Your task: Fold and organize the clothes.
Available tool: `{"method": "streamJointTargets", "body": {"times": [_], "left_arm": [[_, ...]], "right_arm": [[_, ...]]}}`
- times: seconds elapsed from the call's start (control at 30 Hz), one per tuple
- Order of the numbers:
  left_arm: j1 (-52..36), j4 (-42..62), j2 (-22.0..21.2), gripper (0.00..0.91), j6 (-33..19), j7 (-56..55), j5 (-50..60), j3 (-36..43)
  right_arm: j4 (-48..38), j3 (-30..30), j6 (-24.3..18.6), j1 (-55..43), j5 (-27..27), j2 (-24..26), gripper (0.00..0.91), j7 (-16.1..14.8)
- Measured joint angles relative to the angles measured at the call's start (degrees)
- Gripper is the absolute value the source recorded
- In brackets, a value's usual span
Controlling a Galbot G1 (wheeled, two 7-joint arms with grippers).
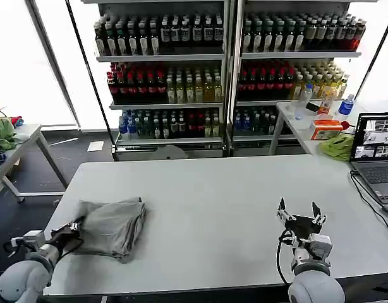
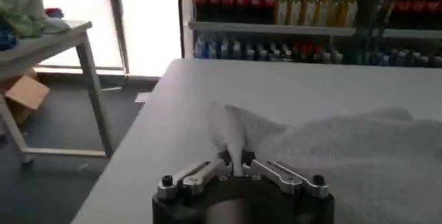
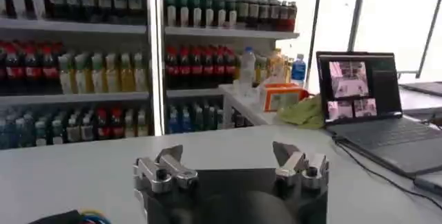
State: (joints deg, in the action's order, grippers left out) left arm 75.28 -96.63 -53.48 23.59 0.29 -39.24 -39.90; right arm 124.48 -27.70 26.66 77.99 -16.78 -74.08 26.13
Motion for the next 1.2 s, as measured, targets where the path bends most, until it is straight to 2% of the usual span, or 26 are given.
{"method": "streamJointTargets", "body": {"times": [0.37, 0.57, 0.9, 1.2], "left_arm": [[-0.64, 3.23, 7.5, 0.0, 0.06, 1.11, -2.11, -10.75], [-0.46, 3.31, 9.01, 0.0, -0.04, 1.41, -2.25, -13.41], [1.61, -3.17, 6.68, 0.0, 0.81, -0.36, -0.59, -11.34], [0.1, -16.99, 1.12, 0.0, 4.1, -4.56, 2.58, 3.0]], "right_arm": [[-0.54, 0.6, -0.19, -0.62, -0.54, -0.06, 0.907, -0.02], [-0.13, 0.08, -0.23, -0.1, -0.81, 0.27, 0.907, -0.02], [0.03, -0.73, -0.28, 1.0, -0.31, -0.37, 0.907, 0.1], [0.41, -1.67, 0.3, 2.23, 1.14, -1.65, 0.907, 0.08]]}}
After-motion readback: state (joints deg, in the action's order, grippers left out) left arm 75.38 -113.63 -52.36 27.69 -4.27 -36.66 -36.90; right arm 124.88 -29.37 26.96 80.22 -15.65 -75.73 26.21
